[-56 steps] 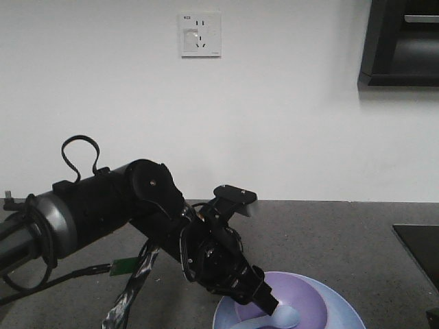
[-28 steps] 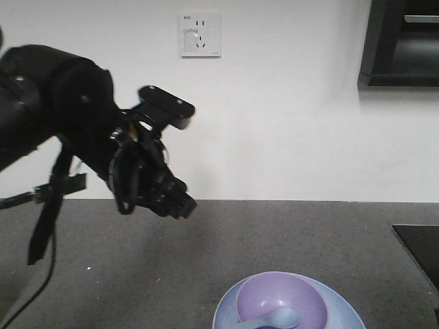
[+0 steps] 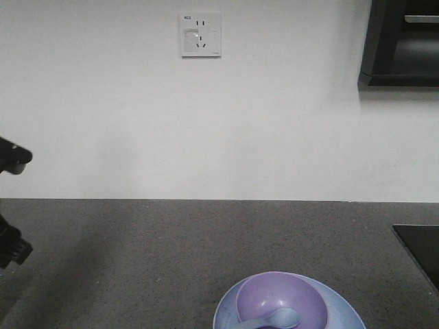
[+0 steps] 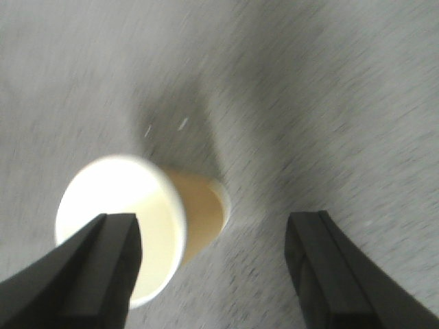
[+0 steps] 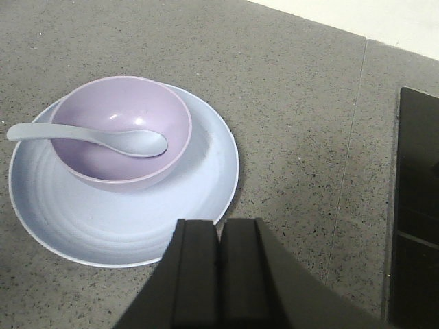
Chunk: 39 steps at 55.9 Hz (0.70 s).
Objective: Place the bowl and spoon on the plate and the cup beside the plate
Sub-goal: 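Grasp the brown paper cup with left gripper and lift it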
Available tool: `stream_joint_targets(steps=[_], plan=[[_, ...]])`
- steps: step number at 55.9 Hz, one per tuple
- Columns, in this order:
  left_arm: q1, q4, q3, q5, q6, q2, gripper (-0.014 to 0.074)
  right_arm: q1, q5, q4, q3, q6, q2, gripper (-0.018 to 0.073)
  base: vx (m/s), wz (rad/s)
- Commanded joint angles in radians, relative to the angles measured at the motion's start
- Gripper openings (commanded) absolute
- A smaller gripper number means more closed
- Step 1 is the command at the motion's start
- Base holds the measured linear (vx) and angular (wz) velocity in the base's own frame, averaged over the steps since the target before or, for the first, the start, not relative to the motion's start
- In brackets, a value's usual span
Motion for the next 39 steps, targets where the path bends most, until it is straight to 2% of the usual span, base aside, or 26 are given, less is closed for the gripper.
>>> stream_joint_targets(steps=[1,10,32,39], plan=[[0.043,0.025,0.018,-0.066,0.002,-0.044,0.0565,-0.001,-0.079,-0.007,-0.029,0.017,-0.004,-0.0008,0.0,0.0],[0.087,0.022,0.067,-0.107,0.008,-0.042,0.0565,-0.001,-0.08,-0.007,-0.029,0.046,-0.004,-0.0008,0.0,0.0],[0.098,-0.004,0.07,-0.128,0.008,0.066,0.0564,-0.001,-0.077,0.015,-0.029,0.046,-0.004,-0.0008,0.0,0.0],[0.098,-0.004,0.07,-0.13,0.004,0.105,0.0539,-0.001,-0.077,0.015,-0.029,0.046,-0.004,-0.0008,0.0,0.0]])
